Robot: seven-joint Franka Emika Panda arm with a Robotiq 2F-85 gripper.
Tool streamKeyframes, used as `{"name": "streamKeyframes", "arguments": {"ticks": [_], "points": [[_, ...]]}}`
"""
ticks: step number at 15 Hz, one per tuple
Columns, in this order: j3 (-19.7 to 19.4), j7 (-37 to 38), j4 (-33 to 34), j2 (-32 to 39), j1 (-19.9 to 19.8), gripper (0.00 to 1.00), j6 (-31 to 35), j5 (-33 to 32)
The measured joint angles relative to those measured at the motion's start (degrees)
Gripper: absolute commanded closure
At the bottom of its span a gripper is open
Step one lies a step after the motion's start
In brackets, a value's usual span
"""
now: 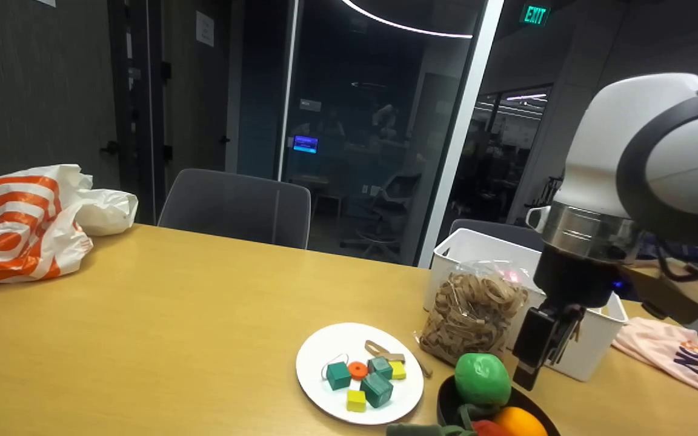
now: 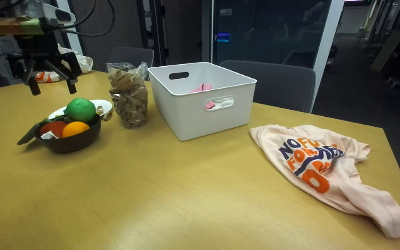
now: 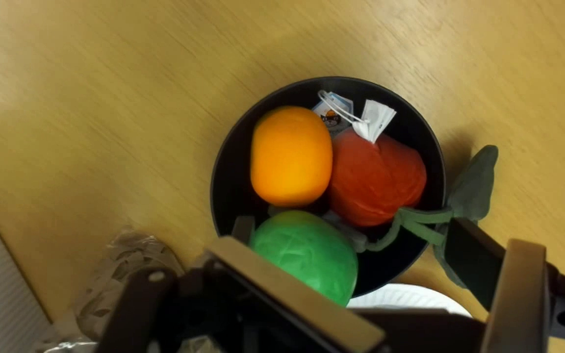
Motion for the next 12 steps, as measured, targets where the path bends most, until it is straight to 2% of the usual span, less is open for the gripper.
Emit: {"name": "streamKeyframes", "arguments": {"ticks": [3,12], "points": [[0.01,-0.55,1.78,3.11,0.75,0.0,-0.39,0.4],[0.77,0.82,-0.04,4.02,1.38,0.0,2.61,-0.5]]}}
